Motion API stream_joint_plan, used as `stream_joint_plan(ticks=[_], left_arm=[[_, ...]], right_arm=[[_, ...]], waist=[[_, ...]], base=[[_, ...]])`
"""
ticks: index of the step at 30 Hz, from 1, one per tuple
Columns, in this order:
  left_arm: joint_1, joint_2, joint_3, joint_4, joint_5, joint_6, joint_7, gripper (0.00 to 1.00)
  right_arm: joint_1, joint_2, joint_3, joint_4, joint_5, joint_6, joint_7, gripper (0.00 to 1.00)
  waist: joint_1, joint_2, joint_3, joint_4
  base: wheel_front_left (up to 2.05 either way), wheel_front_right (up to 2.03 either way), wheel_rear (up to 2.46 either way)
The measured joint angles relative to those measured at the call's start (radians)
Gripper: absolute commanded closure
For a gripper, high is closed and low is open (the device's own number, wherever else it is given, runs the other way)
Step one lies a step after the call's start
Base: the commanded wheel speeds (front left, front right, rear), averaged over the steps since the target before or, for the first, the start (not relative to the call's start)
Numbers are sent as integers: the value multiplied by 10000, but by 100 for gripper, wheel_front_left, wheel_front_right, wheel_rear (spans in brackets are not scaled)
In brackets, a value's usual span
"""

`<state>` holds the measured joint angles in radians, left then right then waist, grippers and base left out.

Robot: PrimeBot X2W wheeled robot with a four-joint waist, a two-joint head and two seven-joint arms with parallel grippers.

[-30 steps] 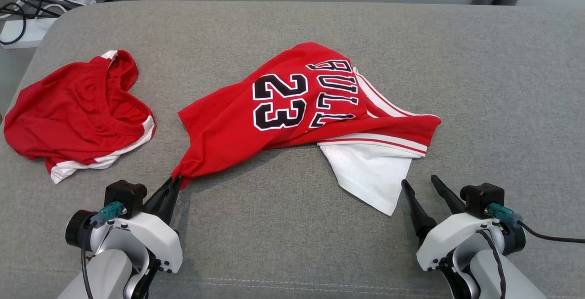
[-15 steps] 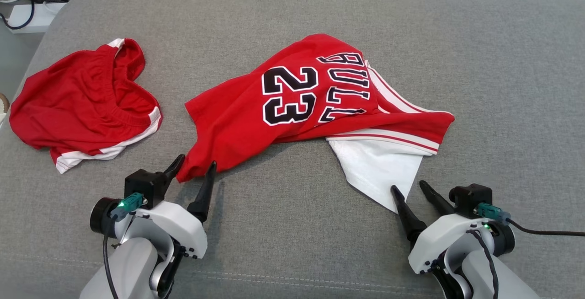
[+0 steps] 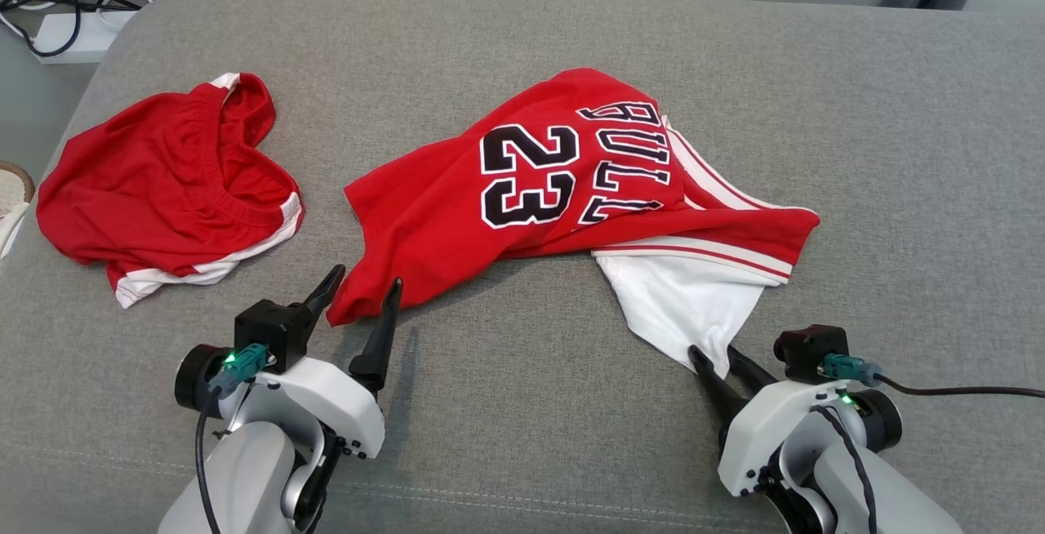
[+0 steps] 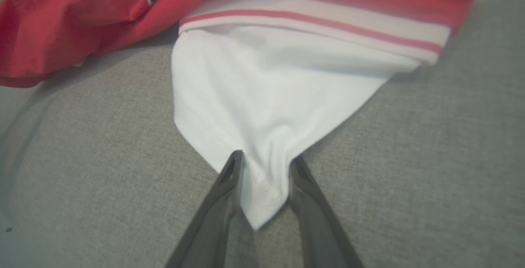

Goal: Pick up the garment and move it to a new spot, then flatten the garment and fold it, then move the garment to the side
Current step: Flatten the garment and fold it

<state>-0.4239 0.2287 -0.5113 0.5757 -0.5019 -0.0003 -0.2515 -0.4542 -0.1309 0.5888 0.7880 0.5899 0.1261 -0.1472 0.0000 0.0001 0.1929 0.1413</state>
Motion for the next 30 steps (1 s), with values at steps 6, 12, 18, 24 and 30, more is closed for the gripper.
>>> stream_joint_plan(ticks=[6,12,18,24,30], left_arm=[[89,-261,155,-119,265,-173,0,0],[148,-389,268,-301,462,-389,-2,0],[532,-886,-104,-374,713,-790,0,0],[529,-1214,-681,-384,838,-1058,-2,0],[505,-1492,-1745,-293,986,-1231,-2,0]], right_arm=[[-87,-56,-44,-71,244,6,-176,100],[-915,-1095,-1306,-1609,652,4,-869,100],[-1659,-2512,-2408,-3325,514,4,-855,100],[-1847,-2775,-2688,-4355,234,4,-52,100],[-1912,-2577,-2585,-4821,-81,4,623,100]], waist=[[0,0,-31,-15],[0,0,-174,-147],[0,0,-458,-341],[0,0,-519,-393],[0,0,-546,-333]], base=[[0,0,0],[0,0,0],[0,0,0],[0,0,0],[0,0,0]])
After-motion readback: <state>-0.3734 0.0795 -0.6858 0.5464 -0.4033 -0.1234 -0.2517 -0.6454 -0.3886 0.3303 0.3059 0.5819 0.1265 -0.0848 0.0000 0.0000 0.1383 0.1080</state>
